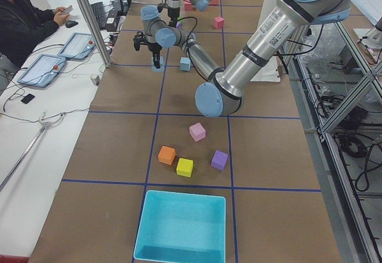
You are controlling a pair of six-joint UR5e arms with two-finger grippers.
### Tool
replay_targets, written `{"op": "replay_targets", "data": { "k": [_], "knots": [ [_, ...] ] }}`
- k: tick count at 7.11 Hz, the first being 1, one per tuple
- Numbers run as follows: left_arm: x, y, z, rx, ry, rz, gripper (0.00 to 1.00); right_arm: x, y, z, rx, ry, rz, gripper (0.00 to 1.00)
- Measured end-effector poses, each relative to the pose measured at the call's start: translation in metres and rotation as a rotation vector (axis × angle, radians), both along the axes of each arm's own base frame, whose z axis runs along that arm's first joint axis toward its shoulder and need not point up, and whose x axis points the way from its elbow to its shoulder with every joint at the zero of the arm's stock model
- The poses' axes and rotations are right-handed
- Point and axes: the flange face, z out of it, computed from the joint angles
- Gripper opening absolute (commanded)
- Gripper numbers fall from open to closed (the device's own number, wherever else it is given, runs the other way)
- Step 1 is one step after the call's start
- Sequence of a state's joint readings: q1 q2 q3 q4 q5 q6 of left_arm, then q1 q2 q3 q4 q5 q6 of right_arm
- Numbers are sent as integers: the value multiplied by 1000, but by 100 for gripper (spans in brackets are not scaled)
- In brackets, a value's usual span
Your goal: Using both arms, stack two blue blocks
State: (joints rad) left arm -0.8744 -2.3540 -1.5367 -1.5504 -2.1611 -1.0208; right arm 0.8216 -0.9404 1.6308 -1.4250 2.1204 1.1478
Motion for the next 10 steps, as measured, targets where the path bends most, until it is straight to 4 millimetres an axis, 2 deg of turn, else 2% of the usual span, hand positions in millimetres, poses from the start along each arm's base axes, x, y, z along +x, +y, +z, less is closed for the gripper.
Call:
{"op": "replay_targets", "data": {
  "k": [1,2,4,6,10],
  "knots": [
    [24,7,-19,60,-15,22,56,34,-15,12,2,10,0,100],
    [45,15,-33,103,-27,37,56,58,-22,20,12,28,-5,100],
    [80,32,-47,129,-41,71,56,88,-31,28,34,65,-18,100],
    [116,61,-50,109,-49,95,56,97,-34,30,37,75,-17,100],
    [157,101,-54,99,-47,153,57,103,-33,38,35,82,-17,100]
  ]
}}
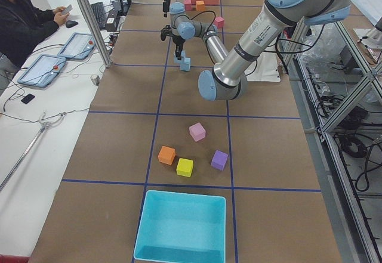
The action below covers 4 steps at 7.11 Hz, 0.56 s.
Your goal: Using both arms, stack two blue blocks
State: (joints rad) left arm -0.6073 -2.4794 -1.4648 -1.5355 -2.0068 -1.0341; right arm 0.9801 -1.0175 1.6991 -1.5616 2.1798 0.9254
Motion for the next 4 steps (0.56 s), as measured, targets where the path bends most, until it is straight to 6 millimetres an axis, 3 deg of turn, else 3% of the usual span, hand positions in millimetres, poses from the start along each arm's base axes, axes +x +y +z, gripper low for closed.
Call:
{"op": "replay_targets", "data": {
  "k": [4],
  "knots": [
    [12,10,-3,-10,1,13,58,0,0,1,-1,1,0,100]
  ]
}}
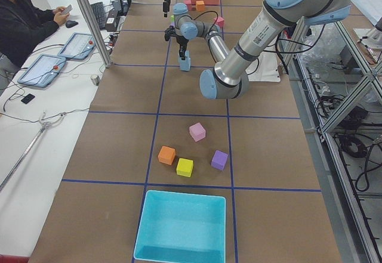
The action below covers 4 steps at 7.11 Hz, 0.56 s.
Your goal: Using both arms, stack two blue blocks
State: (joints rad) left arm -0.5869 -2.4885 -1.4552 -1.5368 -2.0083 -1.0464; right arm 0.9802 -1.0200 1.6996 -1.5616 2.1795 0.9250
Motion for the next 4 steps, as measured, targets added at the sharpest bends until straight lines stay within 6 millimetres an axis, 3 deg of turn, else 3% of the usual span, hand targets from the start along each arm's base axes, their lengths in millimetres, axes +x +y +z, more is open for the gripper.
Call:
{"op": "replay_targets", "data": {
  "k": [2,3,4],
  "knots": [
    [1,1,-3,-10,5,-8,65,0,0,0,0,1,1,100],
    [1,2,-3,-13,6,-10,87,0,0,0,0,1,1,100],
    [2,3,-3,-13,8,-8,95,0,0,0,0,1,1,100]
  ]
}}
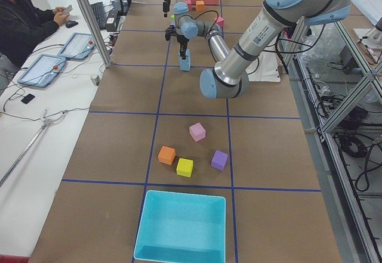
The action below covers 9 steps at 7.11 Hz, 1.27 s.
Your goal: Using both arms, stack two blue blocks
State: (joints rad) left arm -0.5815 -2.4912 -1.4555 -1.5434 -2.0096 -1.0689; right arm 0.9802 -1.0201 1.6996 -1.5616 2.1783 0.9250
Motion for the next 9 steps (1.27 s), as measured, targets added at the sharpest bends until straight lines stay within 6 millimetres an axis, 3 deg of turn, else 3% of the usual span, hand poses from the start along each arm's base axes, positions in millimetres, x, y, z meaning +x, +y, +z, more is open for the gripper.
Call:
{"op": "replay_targets", "data": {
  "k": [4,5,7,9],
  "knots": [
    [-2,2,-4,13,11,5,97,-1,0,0,0,0,-1,100],
    [-10,-3,-8,20,20,-2,97,-2,0,-1,1,-1,-2,100],
    [-42,-28,-12,66,30,-13,97,1,0,-2,13,-2,-6,100],
    [-86,-67,1,109,30,3,98,14,-5,7,56,15,-33,100]
  ]
}}
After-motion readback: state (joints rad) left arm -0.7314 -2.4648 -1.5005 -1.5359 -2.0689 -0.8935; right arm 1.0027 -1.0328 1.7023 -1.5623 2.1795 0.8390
